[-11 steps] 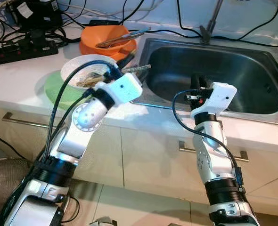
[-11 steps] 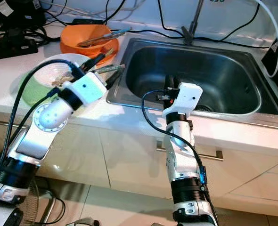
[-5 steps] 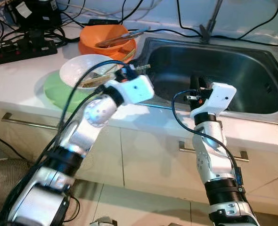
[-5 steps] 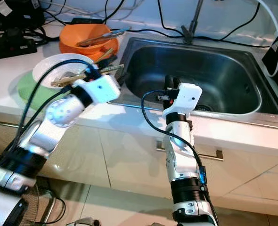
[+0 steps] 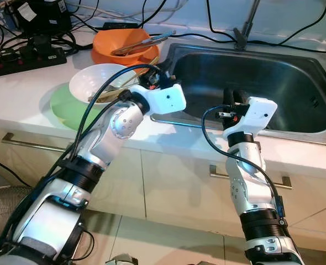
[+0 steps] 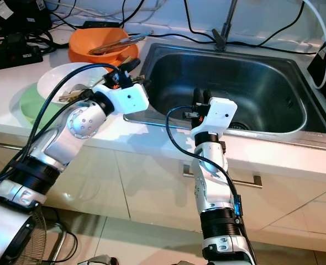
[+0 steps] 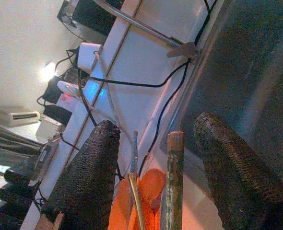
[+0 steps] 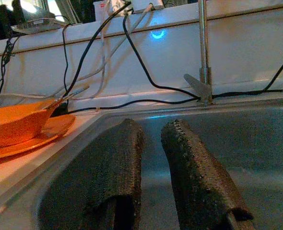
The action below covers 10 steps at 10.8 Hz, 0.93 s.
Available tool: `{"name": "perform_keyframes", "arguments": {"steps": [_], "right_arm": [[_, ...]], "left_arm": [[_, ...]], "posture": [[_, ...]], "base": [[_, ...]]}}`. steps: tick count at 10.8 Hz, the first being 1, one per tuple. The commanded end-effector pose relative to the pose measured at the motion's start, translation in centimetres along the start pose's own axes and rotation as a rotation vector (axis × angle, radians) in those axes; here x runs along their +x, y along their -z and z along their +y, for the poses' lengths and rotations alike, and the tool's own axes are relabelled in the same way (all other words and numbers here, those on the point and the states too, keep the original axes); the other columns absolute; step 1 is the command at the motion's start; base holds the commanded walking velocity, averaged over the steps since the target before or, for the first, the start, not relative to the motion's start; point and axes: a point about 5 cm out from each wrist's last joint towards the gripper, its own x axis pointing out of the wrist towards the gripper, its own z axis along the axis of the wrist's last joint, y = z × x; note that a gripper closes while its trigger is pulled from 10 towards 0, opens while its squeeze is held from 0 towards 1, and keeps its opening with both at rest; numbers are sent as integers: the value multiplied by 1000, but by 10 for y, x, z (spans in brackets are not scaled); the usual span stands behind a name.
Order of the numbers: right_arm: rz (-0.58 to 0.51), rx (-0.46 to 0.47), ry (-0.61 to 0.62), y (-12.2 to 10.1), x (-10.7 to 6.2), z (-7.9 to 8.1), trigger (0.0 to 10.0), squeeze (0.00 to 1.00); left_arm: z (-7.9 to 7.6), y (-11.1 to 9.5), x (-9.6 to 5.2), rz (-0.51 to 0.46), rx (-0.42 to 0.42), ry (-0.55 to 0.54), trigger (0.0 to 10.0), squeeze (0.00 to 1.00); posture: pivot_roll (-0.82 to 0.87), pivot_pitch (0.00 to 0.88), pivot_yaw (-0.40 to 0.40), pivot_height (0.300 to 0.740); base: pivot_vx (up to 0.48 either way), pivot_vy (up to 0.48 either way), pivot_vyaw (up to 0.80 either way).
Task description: Kitchen organization
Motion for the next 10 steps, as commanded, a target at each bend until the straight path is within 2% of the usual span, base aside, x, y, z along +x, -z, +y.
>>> {"name": "perform_keyframes", "arguments": {"steps": [1, 10], "right_arm": [[-4, -4, 10, 0, 0, -1, 10000, 0], [2, -3, 10, 0, -1, -2, 10000, 0]], "left_arm": [[1, -2, 4, -6, 25, 3, 0, 0], [4, -5, 7, -6, 41, -12, 0, 0]], "posture": [[52, 43, 7, 740], [56, 50, 7, 740]], "base": [[0, 0, 0], [0, 0, 0]]}}
